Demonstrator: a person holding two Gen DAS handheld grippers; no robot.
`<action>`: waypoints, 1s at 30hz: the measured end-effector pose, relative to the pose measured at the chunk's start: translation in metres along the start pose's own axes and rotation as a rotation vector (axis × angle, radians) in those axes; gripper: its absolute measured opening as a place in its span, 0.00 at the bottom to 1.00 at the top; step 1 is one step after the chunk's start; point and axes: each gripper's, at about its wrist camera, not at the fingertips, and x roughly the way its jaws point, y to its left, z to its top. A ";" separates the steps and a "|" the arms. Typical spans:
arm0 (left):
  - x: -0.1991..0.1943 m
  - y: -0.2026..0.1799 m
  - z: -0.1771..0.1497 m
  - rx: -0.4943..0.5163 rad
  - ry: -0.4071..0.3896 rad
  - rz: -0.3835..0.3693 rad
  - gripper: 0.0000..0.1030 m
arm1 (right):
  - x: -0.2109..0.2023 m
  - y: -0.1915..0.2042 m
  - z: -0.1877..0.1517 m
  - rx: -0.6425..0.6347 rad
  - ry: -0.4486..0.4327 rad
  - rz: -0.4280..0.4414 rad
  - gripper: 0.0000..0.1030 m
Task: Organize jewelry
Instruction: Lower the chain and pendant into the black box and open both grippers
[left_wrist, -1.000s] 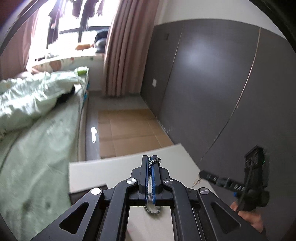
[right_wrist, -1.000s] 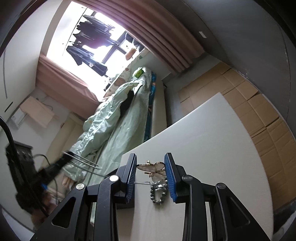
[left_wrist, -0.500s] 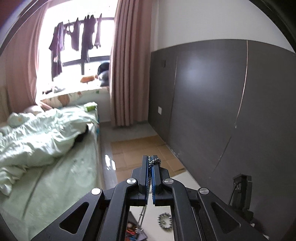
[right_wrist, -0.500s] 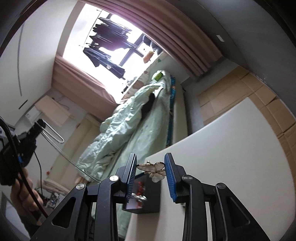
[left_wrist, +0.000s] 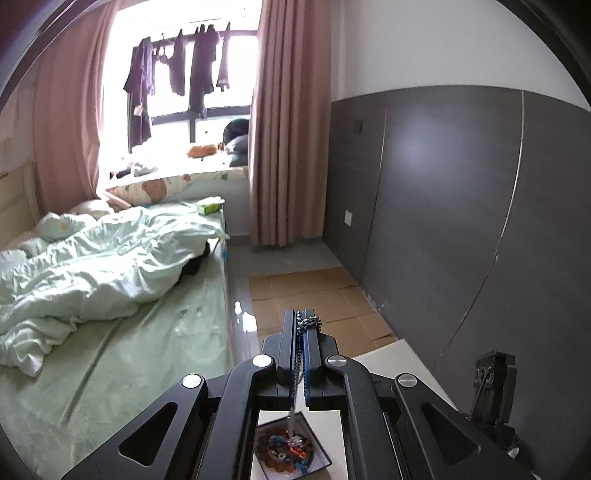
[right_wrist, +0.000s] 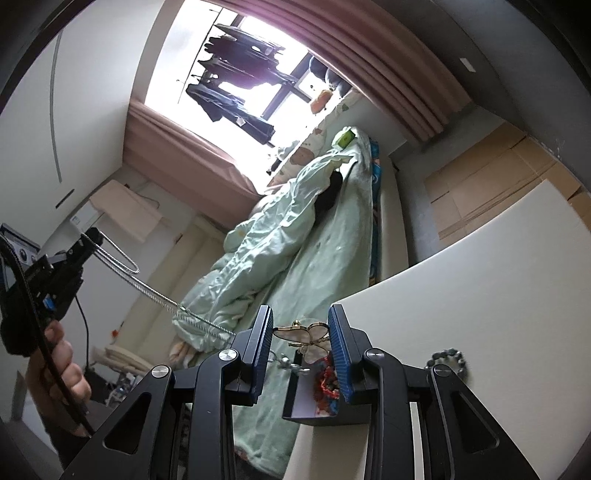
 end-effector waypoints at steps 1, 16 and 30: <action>0.001 0.001 -0.004 -0.002 0.007 0.003 0.02 | 0.003 0.001 -0.001 0.003 0.006 0.001 0.31; 0.081 0.029 -0.096 -0.165 0.258 -0.028 0.02 | 0.032 0.014 -0.011 -0.026 0.077 -0.020 0.31; 0.078 0.063 -0.144 -0.290 0.308 -0.001 0.71 | 0.074 0.028 -0.028 -0.046 0.177 -0.012 0.31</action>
